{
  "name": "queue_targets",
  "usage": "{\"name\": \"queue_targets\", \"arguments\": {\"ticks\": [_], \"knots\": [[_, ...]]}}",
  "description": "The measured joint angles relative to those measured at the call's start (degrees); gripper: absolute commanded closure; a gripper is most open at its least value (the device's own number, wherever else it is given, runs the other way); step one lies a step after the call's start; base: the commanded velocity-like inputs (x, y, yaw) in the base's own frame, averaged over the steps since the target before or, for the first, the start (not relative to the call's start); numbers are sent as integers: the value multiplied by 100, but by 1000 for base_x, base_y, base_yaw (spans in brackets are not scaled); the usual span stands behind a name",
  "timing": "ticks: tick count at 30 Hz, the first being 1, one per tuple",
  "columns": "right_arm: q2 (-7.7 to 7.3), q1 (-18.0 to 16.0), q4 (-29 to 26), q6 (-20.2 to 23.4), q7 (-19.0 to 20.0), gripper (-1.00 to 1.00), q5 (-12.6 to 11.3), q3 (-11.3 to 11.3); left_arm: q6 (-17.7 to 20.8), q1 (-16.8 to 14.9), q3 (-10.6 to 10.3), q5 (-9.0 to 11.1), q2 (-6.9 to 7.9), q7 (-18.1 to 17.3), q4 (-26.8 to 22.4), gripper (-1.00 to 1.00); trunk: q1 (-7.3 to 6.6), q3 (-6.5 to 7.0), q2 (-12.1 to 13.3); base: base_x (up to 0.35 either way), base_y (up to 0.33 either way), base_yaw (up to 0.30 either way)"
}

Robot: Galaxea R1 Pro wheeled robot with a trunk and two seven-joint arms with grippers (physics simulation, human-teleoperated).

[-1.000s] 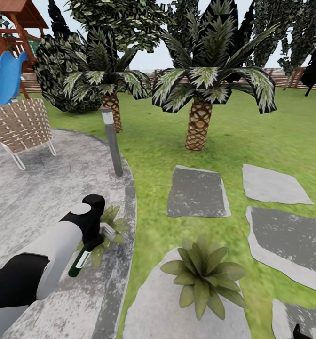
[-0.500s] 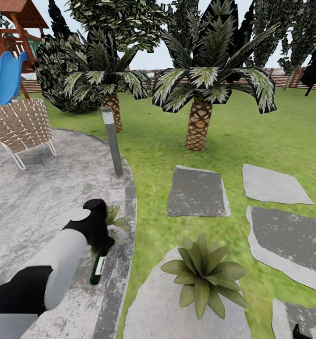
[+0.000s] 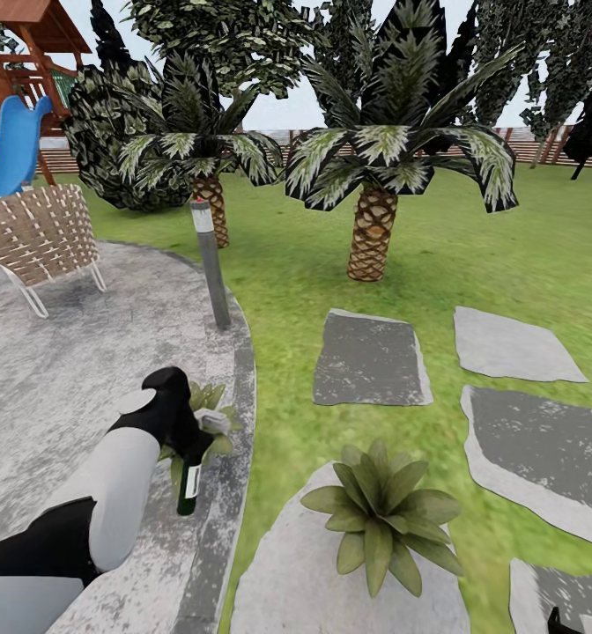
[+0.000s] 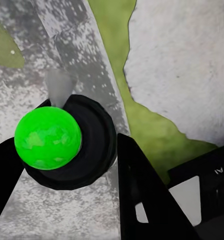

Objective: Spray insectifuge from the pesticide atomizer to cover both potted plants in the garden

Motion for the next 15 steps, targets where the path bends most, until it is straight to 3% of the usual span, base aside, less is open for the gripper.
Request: {"name": "queue_targets", "arguments": {"ticks": [3, 8, 15], "knots": [[-4, 0, -1, 0, 0, -100, 0, 1, -2, 66, 13, -10, 63, 7, -2, 100, 0, 0, 0, 0, 0, 0], [-5, 0, -3, 0, 0, -100, 0, 0, -2, 119, 44, -133, 357, 21, -50, 100, 0, 0, 0, 0, 0, 0], [1, 0, -2, 0, 0, -100, -7, 0, -4, 126, 16, -136, 337, 11, 5, 100, -1, 0, 0, 62, 0, 0]]}}
